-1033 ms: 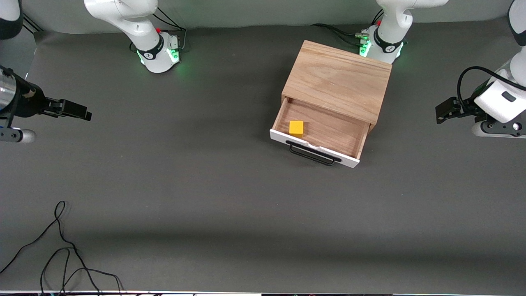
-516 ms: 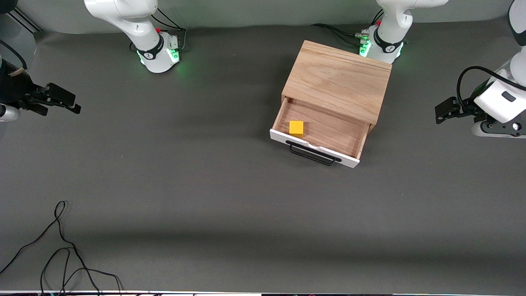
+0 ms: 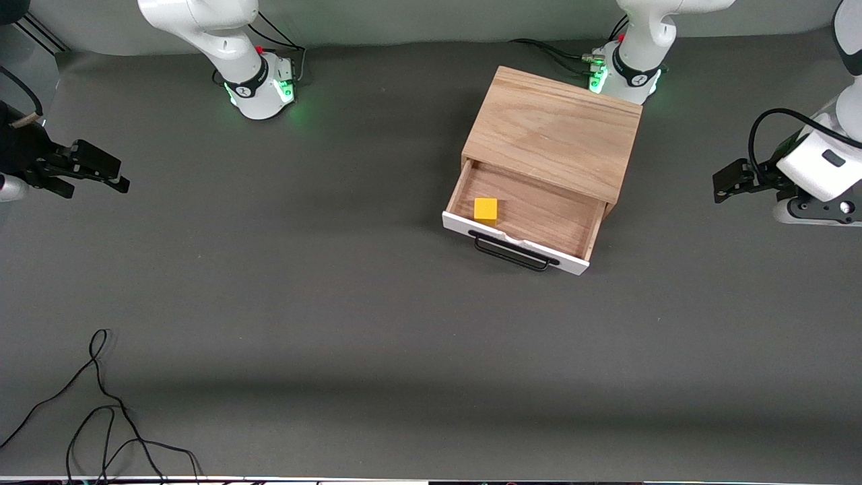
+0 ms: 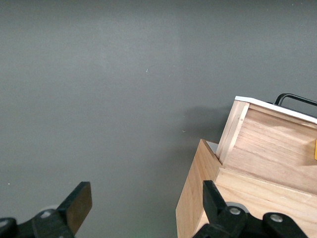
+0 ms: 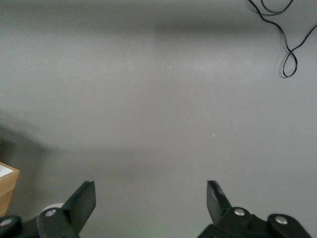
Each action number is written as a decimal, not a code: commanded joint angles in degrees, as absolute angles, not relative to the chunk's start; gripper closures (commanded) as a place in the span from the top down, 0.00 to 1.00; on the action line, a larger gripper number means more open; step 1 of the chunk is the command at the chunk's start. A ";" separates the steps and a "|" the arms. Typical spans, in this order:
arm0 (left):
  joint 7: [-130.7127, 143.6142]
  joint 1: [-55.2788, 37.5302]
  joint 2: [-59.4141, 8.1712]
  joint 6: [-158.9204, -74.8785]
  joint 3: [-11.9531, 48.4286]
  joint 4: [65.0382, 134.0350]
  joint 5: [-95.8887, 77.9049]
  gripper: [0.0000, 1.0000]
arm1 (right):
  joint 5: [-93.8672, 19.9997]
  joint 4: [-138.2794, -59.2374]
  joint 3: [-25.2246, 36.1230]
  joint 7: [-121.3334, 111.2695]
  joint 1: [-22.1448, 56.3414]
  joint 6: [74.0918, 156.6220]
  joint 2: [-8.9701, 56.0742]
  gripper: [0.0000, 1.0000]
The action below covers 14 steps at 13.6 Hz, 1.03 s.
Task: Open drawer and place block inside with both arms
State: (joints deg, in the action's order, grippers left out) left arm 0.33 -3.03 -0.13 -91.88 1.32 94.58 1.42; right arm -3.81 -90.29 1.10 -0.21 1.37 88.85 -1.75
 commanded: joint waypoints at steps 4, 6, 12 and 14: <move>-0.70 -2.64 0.00 -90.62 1.58 93.78 0.88 1.00 | 0.26 -88.68 0.53 -2.28 2.02 88.07 -0.44 1.00; -0.70 -2.64 0.09 -90.62 1.67 93.78 0.88 1.00 | 0.26 -88.77 0.53 -2.20 2.02 87.98 -0.44 0.99; -0.62 -2.64 0.00 -90.70 1.58 93.78 0.88 1.00 | 0.35 -88.95 0.44 -1.85 2.90 86.57 -0.62 0.99; -0.62 -2.64 0.00 -90.79 1.58 93.78 0.88 1.00 | 0.35 -88.95 0.53 -2.02 2.81 86.57 -0.62 1.00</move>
